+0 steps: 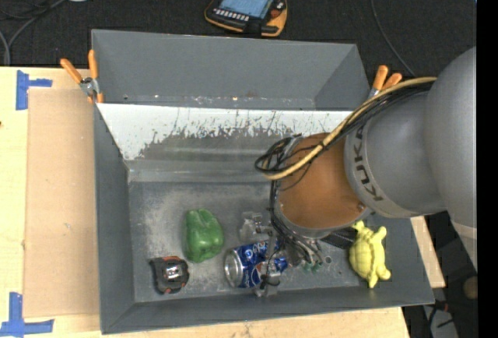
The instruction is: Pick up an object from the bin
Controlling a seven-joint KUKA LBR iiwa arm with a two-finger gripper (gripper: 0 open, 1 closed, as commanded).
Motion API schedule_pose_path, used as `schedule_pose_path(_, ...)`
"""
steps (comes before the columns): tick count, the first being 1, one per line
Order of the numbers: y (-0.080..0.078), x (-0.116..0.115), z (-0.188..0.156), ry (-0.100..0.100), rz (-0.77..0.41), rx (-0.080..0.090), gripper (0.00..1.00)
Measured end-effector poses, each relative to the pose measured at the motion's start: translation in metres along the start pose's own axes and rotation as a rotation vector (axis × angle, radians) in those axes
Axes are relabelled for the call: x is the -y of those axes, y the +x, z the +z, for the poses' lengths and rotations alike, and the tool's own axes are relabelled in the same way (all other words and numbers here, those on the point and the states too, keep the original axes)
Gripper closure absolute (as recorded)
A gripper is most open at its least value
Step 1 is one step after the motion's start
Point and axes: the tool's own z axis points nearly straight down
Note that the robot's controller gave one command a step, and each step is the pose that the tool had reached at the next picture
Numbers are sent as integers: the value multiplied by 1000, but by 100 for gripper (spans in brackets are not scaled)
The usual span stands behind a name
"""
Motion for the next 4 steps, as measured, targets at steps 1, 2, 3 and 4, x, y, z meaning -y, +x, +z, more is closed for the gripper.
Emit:
schedule_pose_path(1,0,-18,7,3,-22,21,0)
schedule_pose_path(2,0,-5,3,1,-5,5,100)
schedule_pose_path(3,0,-5,3,1,-5,6,100)
schedule_pose_path(4,1,-5,-2,1,-6,4,100)
